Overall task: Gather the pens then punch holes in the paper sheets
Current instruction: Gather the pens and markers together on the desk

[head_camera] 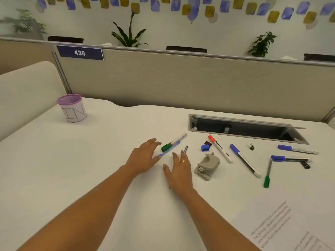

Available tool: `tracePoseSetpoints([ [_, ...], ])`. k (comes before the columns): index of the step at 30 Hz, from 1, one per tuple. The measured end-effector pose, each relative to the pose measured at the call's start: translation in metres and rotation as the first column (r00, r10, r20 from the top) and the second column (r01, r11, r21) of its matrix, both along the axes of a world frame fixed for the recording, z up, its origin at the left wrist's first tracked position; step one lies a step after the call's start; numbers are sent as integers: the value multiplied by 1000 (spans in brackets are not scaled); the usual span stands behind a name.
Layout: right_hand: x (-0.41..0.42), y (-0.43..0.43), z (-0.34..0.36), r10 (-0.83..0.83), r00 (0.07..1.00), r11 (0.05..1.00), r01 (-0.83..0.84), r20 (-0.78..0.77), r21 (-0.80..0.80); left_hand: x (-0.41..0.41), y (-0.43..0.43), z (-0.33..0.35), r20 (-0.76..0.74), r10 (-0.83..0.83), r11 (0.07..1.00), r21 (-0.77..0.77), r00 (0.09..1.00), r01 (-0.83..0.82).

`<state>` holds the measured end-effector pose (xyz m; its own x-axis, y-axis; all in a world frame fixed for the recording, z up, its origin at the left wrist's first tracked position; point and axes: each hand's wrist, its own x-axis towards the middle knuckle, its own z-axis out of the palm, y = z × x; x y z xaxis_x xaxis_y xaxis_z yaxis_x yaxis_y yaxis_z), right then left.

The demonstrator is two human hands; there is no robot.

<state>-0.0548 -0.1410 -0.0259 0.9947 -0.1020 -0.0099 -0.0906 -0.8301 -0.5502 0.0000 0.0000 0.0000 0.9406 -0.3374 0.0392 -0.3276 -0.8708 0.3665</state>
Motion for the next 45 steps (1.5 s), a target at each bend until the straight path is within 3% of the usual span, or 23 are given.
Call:
tracePoseSetpoints([
  [8, 44, -15, -8, -134, 988, 991, 135, 77, -5, 33, -44, -15, -25, -97, 987, 130, 995, 99],
  [11, 56, -21, -8, -215, 972, 975, 220, 95, -42, 27, -47, -28, 35, -101, 978, 186, 994, 93],
  [14, 70, -26, -5, -336, 939, 934, 342, 76, -98, 20, -44, -39, 88, -62, 989, 138, 994, 49],
  [19, 84, -34, 3, -487, 872, 873, 486, -38, -38, 14, -42, -45, 101, 1, 997, 80, 995, -9],
  [25, 68, -12, -6, -359, 932, 932, 361, 53, -28, 0, -28, -49, 130, 41, 999, 25, 991, -44],
  [29, 56, 10, -10, -170, 982, 985, 172, 88, -19, -19, -9, -51, 125, 93, 996, -13, 988, -92],
  [33, 45, 30, -7, 11, 996, 991, -23, 85, 131, -41, 12, -50, 127, 145, 989, -22, 981, -143],
  [37, 27, 42, 2, 115, 974, 936, -172, 193, 308, -65, 36, -47, 136, 223, 975, -33, 965, -220],
  [41, 15, 42, 2, 11, 990, 980, -39, 143, 194, -86, 57, -42, 126, 268, 963, -28, 955, -267],
  [45, 12, 54, 1, 138, 990, 988, -141, 38, 67, -101, 79, -42, 113, 305, 949, 42, 946, -312],
])
